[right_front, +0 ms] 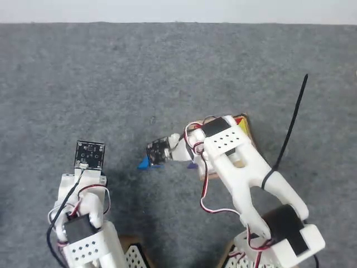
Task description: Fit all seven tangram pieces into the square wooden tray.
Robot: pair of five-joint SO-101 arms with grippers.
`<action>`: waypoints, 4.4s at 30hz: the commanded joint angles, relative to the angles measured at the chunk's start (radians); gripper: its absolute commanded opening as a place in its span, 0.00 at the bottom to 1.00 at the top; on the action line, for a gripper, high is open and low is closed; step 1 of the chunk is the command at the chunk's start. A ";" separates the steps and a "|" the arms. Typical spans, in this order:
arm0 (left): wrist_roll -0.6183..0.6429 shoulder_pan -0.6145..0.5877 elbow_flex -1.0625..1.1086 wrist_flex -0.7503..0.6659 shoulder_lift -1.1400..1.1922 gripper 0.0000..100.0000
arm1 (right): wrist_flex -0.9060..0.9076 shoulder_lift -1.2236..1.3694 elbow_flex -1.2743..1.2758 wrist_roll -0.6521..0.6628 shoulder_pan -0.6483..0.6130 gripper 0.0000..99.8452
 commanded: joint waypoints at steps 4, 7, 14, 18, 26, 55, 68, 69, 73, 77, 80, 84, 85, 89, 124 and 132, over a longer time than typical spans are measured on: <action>-0.006 -0.002 -0.007 -0.009 -0.006 0.13 | -0.039 -0.059 -0.014 0.325 0.084 0.16; -0.006 -0.002 -0.007 -0.009 -0.006 0.13 | -0.035 -0.059 -0.015 0.342 0.099 0.16; -0.006 -0.002 -0.007 -0.009 -0.006 0.13 | -0.079 -0.059 -0.015 0.164 0.099 0.37; -0.006 -0.002 -0.007 -0.009 -0.006 0.13 | -0.094 -0.059 -0.014 0.114 0.104 0.41; -0.006 -0.002 -0.007 -0.009 -0.006 0.13 | -0.016 -0.071 -0.140 -0.710 0.044 0.27; -0.006 -0.002 -0.007 -0.009 -0.006 0.13 | 0.021 0.151 -0.178 -1.735 -0.131 0.16; -0.006 -0.002 -0.007 -0.009 -0.006 0.13 | -0.028 0.148 -0.110 -1.823 -0.028 0.16; -0.006 -0.002 -0.007 -0.009 -0.006 0.13 | -0.028 0.151 -0.110 -1.820 -0.019 0.16; -0.006 -0.002 -0.007 -0.009 -0.006 0.13 | -0.021 0.153 -0.107 -1.820 0.008 0.16; -0.006 -0.002 -0.007 -0.009 -0.006 0.13 | -0.021 0.153 -0.106 -1.814 0.027 0.16; -0.006 -0.002 -0.007 -0.009 -0.006 0.13 | -0.022 0.153 -0.106 -1.815 0.048 0.16; -0.006 -0.002 -0.007 -0.009 -0.006 0.13 | -0.030 0.153 -0.112 -1.814 0.082 0.16; -0.006 -0.002 -0.007 -0.009 -0.006 0.13 | -0.031 0.153 -0.114 -1.812 0.090 0.16; -0.006 -0.002 -0.007 -0.009 -0.006 0.13 | -0.082 0.153 -0.114 -1.755 0.128 0.16; -0.006 -0.002 -0.007 -0.009 -0.006 0.13 | -0.045 0.271 -0.176 -1.689 -0.021 0.16; -0.006 -0.002 -0.007 -0.009 -0.006 0.13 | -0.058 0.262 -0.224 -1.676 -0.013 0.16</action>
